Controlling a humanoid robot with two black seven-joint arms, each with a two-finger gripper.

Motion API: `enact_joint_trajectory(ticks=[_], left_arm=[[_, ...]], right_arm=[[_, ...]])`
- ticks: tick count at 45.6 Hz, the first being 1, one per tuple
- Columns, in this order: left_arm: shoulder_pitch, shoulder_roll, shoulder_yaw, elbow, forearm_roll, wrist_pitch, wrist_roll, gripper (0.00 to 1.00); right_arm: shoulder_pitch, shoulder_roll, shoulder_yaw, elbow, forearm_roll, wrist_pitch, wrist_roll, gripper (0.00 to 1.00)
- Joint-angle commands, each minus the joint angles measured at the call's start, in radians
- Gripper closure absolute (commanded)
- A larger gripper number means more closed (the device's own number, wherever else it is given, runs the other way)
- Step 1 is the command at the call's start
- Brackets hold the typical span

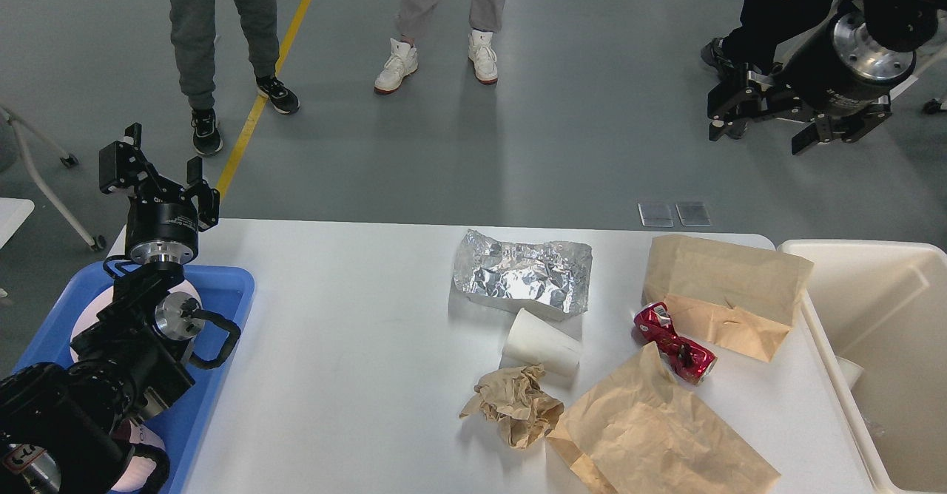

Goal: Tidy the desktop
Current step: 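Move the right gripper down to the brown paper bag by the red can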

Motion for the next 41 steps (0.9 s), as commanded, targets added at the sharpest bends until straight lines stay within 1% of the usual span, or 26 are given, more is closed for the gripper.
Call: enact_joint_trajectory(ticks=[1, 6, 15, 25, 33, 41], left_arm=[[0.000, 0.000, 0.000, 0.000, 0.000, 0.000, 0.000, 0.04], [0.000, 0.000, 0.000, 0.000, 0.000, 0.000, 0.000, 0.04], [0.000, 0.000, 0.000, 0.000, 0.000, 0.000, 0.000, 0.04], [0.000, 0.000, 0.000, 0.000, 0.000, 0.000, 0.000, 0.04], [0.000, 0.000, 0.000, 0.000, 0.000, 0.000, -0.002, 0.04], [0.000, 0.000, 0.000, 0.000, 0.000, 0.000, 0.000, 0.04]], right_arm=[[-0.004, 0.009, 0.000, -0.001, 0.000, 0.006, 0.000, 0.00], [-0.083, 0.001, -0.001, -0.016, -0.008, -0.041, -0.002, 0.00], [-0.349, -0.050, -0.007, -0.065, -0.016, -0.227, -0.003, 0.00], [-0.610, -0.102, 0.008, -0.160, -0.002, -0.442, -0.003, 0.00], [-0.703, -0.119, 0.028, -0.185, 0.004, -0.551, -0.003, 0.00], [-0.803, -0.129, 0.098, -0.247, 0.004, -0.606, -0.003, 0.00]])
